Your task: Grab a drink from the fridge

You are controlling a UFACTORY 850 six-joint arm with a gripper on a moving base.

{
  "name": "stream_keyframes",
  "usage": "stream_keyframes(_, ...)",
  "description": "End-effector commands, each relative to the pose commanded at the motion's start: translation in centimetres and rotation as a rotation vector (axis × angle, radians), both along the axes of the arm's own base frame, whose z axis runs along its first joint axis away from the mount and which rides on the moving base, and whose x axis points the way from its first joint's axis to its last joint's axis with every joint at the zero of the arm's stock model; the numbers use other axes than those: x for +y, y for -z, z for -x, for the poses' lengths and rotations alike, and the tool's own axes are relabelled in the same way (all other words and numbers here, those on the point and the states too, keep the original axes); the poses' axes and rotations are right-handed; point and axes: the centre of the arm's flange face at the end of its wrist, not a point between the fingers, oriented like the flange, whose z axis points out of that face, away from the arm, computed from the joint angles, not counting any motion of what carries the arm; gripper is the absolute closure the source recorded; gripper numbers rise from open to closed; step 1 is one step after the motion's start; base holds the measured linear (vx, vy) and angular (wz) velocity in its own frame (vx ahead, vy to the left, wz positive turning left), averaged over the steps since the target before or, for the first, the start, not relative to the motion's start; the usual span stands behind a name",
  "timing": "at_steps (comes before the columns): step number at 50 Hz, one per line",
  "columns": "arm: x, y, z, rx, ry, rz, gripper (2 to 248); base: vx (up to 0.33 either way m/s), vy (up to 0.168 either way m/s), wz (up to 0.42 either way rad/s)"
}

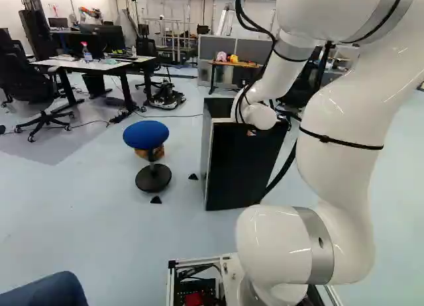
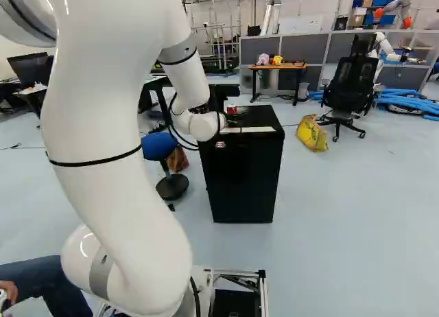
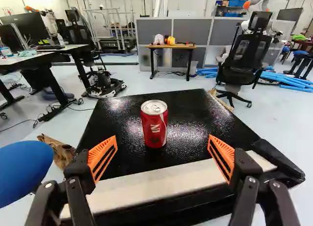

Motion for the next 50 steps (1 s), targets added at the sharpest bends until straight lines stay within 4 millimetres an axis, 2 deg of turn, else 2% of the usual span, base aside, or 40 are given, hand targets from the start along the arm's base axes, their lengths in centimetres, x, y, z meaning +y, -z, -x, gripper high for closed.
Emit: stream_keyframes(50, -0.2, 0.4, -3.9, -0.004, -0.010, 0.001, 3, 0.000, 0.000, 0.000)
